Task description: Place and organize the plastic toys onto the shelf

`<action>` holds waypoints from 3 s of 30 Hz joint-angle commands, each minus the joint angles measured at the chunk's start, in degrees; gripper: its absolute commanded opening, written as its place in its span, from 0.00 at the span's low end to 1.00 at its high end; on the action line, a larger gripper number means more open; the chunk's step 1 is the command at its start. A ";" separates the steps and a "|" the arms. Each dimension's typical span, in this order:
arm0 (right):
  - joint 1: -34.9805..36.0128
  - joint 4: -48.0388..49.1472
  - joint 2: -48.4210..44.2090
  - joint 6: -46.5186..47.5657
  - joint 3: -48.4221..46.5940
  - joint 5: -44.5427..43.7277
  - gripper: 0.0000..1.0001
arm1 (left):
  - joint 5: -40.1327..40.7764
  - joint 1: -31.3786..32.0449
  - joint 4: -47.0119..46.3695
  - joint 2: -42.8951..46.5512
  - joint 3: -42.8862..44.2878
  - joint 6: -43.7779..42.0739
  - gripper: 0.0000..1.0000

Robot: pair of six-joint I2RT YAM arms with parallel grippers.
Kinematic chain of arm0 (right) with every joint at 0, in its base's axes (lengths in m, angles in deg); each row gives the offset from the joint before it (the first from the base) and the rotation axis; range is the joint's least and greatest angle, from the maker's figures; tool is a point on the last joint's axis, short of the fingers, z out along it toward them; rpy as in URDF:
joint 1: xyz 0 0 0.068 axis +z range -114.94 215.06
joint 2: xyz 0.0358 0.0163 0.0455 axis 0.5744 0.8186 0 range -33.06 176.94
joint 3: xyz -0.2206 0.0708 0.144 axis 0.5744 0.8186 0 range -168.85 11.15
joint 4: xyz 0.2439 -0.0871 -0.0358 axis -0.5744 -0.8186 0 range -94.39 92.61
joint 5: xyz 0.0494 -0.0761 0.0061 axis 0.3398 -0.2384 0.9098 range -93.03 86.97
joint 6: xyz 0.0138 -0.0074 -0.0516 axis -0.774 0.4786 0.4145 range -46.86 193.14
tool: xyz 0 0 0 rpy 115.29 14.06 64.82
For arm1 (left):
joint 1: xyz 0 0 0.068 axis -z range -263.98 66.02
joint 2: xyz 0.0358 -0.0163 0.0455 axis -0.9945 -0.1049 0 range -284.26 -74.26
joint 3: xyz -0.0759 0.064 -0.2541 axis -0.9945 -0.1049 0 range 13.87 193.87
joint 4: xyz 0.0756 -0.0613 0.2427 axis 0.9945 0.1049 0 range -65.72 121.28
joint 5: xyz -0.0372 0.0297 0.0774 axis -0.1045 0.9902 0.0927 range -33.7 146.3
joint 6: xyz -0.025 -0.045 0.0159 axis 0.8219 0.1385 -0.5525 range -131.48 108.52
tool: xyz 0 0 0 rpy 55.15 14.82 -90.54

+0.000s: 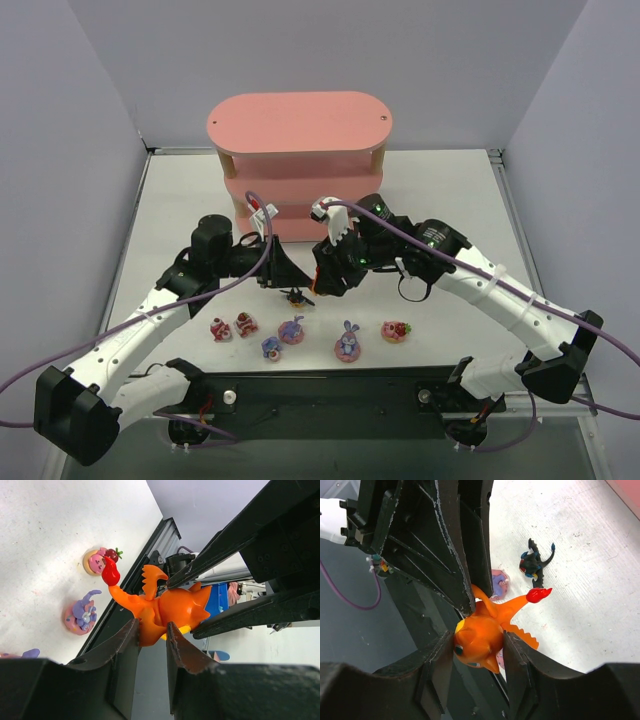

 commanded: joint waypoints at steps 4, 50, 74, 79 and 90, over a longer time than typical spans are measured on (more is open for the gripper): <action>0.24 5.29 -3.05 -6.40 0.83 -9.10 0.76 | 2.04 0.30 -3.62 1.61 1.28 1.26 0.00; 4.73 41.42 -8.24 -4.56 10.14 -20.72 0.67 | 27.71 0.30 -18.92 12.25 -1.71 20.51 0.00; 4.64 39.40 -6.57 -4.56 8.39 -22.21 0.00 | 27.53 0.21 -17.34 11.37 -0.21 20.43 0.29; 4.64 41.07 -7.01 -4.03 8.30 -23.27 0.00 | 29.37 0.12 -14.27 11.63 1.63 19.02 0.73; -1.33 41.51 -7.10 -2.71 6.64 -32.93 0.00 | 47.74 -2.16 8.85 15.58 10.68 13.57 0.97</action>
